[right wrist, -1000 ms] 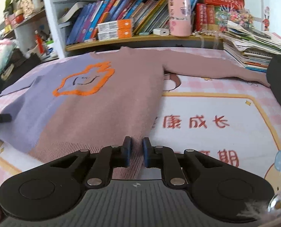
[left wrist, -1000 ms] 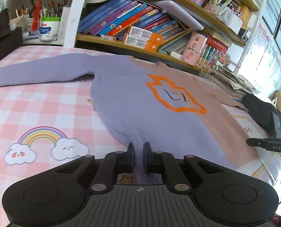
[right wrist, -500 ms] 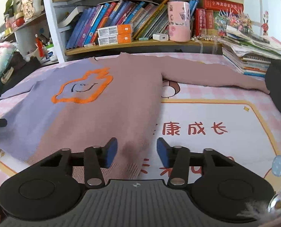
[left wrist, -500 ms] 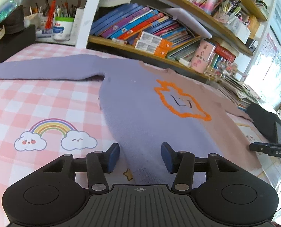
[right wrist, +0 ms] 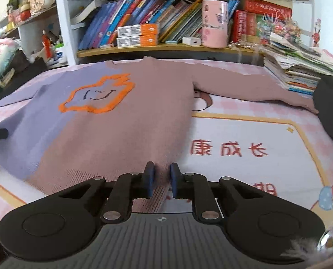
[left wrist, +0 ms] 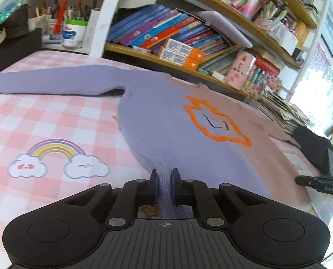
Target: Fold clothes
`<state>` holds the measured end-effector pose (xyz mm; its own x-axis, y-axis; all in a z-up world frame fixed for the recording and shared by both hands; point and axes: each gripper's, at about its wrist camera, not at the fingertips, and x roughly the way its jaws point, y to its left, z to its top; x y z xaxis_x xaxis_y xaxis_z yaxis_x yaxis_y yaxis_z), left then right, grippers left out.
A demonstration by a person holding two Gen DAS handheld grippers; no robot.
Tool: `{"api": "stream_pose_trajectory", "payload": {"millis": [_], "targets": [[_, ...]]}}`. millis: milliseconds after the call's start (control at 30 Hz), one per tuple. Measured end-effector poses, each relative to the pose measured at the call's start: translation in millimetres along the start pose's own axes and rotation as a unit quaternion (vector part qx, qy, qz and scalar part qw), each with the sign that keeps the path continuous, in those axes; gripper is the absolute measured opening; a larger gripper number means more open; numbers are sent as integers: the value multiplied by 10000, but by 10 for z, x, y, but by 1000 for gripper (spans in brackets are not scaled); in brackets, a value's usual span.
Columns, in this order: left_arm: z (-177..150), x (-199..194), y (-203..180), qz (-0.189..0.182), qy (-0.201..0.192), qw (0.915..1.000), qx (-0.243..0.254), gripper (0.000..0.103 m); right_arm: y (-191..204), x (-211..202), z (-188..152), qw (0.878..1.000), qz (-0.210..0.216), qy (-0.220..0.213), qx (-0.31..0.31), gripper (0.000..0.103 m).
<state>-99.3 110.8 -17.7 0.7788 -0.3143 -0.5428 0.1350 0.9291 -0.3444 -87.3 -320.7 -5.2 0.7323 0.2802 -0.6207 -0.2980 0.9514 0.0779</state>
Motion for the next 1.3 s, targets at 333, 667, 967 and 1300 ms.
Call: {"api": "stream_pose_trajectory", "payload": {"millis": [333,667,967,1300], "targets": [[-23,-38,-32,-5,100,9999,44,13,-10,-3,5,10000,14,30,28,15],[224,-139,-170,352,-584,9960,581,54,77,-69,353,9971,-54,-683,-334,42],[466,-55,-280,644,-915,9904,814,91,425,353,690,9888,523,-977,-999,83],[644,-42,35,1532,-948,9830,361,97,481,866,838,9763,1138,-727,-1689,96]]}}
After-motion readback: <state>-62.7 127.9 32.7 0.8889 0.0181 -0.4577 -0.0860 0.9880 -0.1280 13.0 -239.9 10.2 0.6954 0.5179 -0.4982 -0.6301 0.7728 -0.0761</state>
